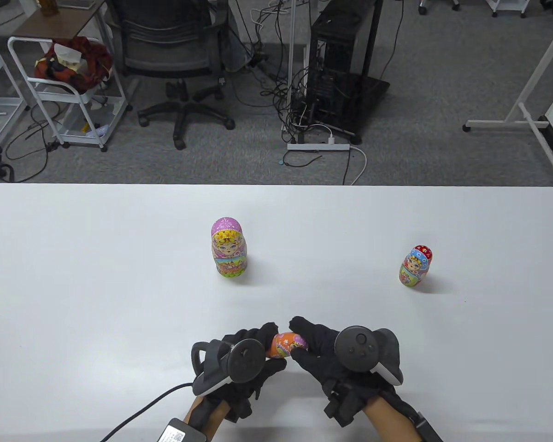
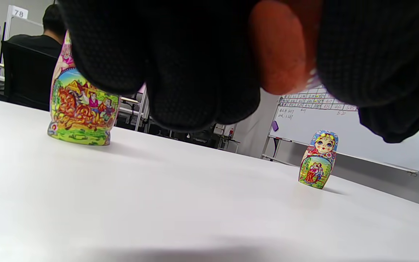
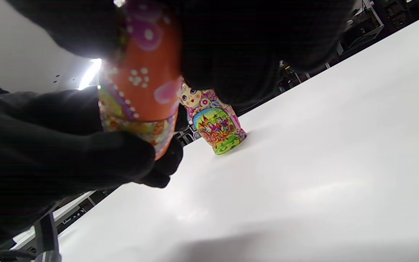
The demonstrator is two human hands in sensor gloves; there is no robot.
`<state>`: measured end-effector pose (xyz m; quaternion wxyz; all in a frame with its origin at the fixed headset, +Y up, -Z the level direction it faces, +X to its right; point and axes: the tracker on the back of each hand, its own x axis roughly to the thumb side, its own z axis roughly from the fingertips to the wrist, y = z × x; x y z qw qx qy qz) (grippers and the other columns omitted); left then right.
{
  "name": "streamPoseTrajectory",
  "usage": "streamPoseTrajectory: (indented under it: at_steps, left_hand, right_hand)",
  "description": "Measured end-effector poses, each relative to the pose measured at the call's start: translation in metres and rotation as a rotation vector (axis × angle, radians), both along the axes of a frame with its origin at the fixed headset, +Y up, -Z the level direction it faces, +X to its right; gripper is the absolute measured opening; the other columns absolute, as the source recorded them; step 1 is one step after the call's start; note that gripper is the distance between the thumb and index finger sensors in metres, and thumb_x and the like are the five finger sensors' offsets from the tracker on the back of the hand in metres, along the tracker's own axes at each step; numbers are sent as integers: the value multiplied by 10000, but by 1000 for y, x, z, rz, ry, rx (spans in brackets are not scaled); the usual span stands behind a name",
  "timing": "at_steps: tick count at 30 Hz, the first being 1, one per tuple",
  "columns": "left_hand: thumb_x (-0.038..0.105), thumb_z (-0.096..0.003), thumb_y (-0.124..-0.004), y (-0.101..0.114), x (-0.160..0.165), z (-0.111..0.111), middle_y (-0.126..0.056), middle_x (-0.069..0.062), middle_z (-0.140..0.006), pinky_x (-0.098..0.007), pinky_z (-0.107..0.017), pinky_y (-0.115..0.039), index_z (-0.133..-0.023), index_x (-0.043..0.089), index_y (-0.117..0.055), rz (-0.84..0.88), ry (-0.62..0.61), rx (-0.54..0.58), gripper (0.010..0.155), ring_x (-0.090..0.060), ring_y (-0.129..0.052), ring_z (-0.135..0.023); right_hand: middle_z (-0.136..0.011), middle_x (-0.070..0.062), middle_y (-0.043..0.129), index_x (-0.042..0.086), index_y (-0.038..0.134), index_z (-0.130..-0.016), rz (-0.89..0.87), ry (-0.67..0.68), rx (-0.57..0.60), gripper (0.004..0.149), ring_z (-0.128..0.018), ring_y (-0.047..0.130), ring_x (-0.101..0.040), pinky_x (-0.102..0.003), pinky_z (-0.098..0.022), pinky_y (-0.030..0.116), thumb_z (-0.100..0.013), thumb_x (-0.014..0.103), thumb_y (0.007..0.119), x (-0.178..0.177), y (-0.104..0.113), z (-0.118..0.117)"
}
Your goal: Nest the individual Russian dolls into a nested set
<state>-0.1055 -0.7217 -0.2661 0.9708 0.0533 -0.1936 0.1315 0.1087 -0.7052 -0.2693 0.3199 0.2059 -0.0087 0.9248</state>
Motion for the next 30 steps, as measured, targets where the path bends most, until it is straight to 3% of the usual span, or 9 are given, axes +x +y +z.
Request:
streamPoseTrajectory:
  at_steps: [11, 16, 18, 20, 25, 30]
  left_hand:
    - [572, -318, -901, 1, -2, 0, -1003, -9, -735, -445, -572, -853, -953, 153, -752, 38, -10, -42, 775, -142, -1030, -594]
    - [578, -326, -891, -4, -3, -2, -1004, -10, -734, -445, -574, -853, -955, 146, -749, 52, -10, -80, 777, -141, -1030, -592]
    - [603, -335, -861, -9, 0, -3, -998, 6, -742, -435, -576, -853, -961, 153, -735, 103, -26, -138, 781, -128, -1028, -601]
    - [617, -336, -849, -10, 2, -2, -983, 12, -763, -437, -583, -842, -967, 163, -718, 108, -28, -139, 788, -135, -1019, -623]
    - [663, -368, -767, -8, 4, 1, -686, -48, -1059, -537, -699, -681, -1098, 191, -395, 22, -51, -106, 945, -232, -790, -927]
    - [692, -377, -726, -11, -6, -4, -411, -134, -1158, -664, -738, -459, -1111, 220, -295, -73, 5, -26, 974, -345, -523, -1054]
  right_hand:
    - [-859, -103, 847, 315, 590, -978, 84, 19, 116, 602, -639, 950, -261, -457, -541, 798, -440, 460, 817, -14, 4, 11]
    - [-865, -31, 865, 338, 566, -975, 146, -56, 212, 605, -659, 976, -227, -429, -553, 826, -433, 512, 773, -18, -1, 15]
    - [-933, -9, 804, 379, 502, -991, 95, -61, 172, 610, -745, 939, -232, -445, -596, 797, -446, 555, 712, -17, -5, 12]
    - [-973, -76, 728, 385, 471, -996, -25, -2, 59, 606, -782, 871, -290, -486, -620, 741, -463, 508, 732, -17, -7, 9]
    - [-982, -68, 713, 381, 502, -984, 12, -71, 155, 603, -784, 854, -287, -502, -624, 718, -458, 501, 771, -10, 5, 12]
    - [-991, -73, 699, 324, 490, -997, 193, -163, 215, 644, -791, 843, -292, -513, -627, 704, -456, 482, 802, -8, 5, 10]
